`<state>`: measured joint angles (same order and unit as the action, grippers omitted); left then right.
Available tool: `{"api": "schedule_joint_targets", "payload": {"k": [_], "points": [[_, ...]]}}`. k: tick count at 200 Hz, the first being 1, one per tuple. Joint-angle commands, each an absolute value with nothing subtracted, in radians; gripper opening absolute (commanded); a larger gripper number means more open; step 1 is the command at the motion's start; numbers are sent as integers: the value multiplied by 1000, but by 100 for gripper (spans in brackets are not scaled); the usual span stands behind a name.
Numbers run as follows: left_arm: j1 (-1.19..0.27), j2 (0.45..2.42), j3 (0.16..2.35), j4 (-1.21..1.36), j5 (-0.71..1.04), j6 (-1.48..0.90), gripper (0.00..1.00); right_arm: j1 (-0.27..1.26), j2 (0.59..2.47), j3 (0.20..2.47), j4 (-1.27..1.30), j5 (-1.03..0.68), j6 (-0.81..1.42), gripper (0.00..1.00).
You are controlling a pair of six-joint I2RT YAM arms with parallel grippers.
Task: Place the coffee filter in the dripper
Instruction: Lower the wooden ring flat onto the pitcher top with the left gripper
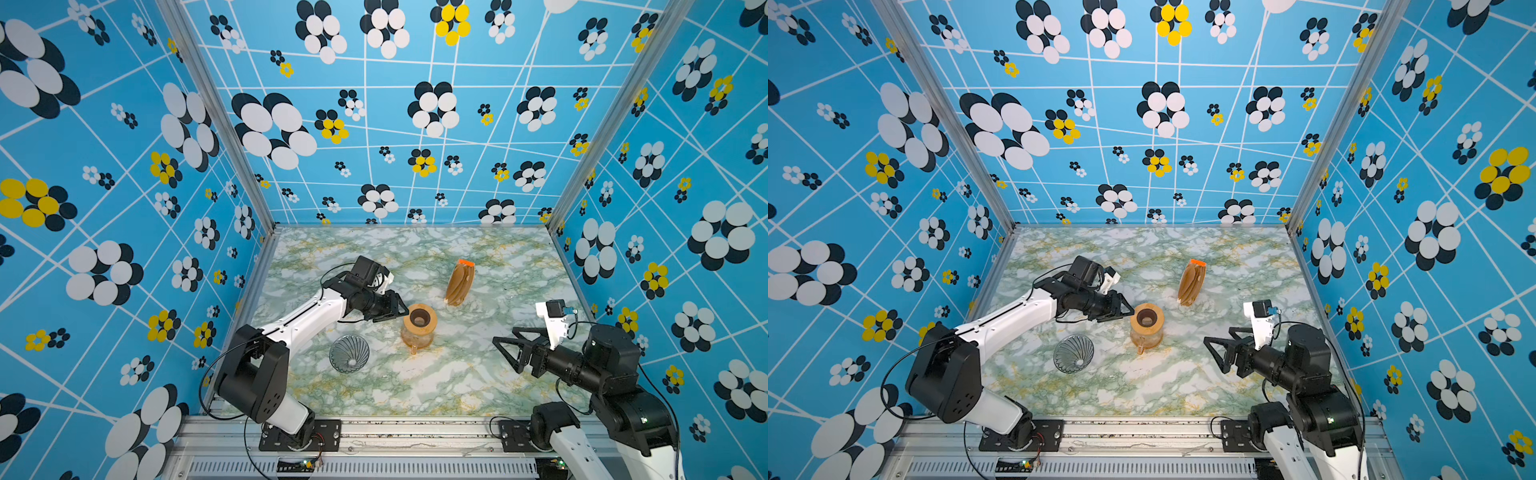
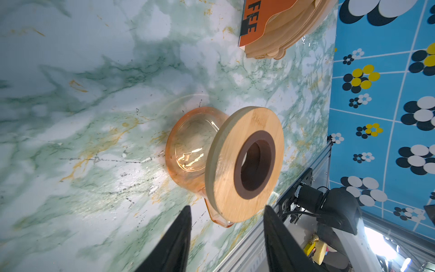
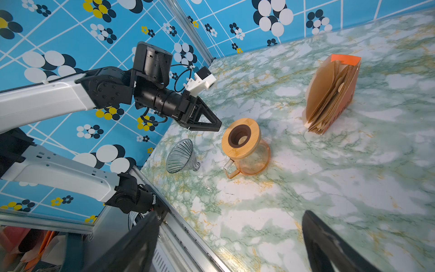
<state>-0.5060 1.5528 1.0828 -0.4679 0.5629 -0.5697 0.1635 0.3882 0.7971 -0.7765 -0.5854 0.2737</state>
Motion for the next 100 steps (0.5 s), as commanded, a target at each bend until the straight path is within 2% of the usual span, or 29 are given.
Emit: {"api": "schedule_joint_targets", "payload": {"k": [1, 30, 100], "points": [[-530, 1587, 1123, -540, 508, -523, 54, 169, 374, 791, -769, -584, 278, 96], [-547, 1616, 1145, -544, 493, -521, 57, 170, 374, 791, -771, -583, 278, 96], [-562, 1680, 1184, -538, 499, -525, 57, 170, 371, 792, -774, -581, 279, 96]]}}
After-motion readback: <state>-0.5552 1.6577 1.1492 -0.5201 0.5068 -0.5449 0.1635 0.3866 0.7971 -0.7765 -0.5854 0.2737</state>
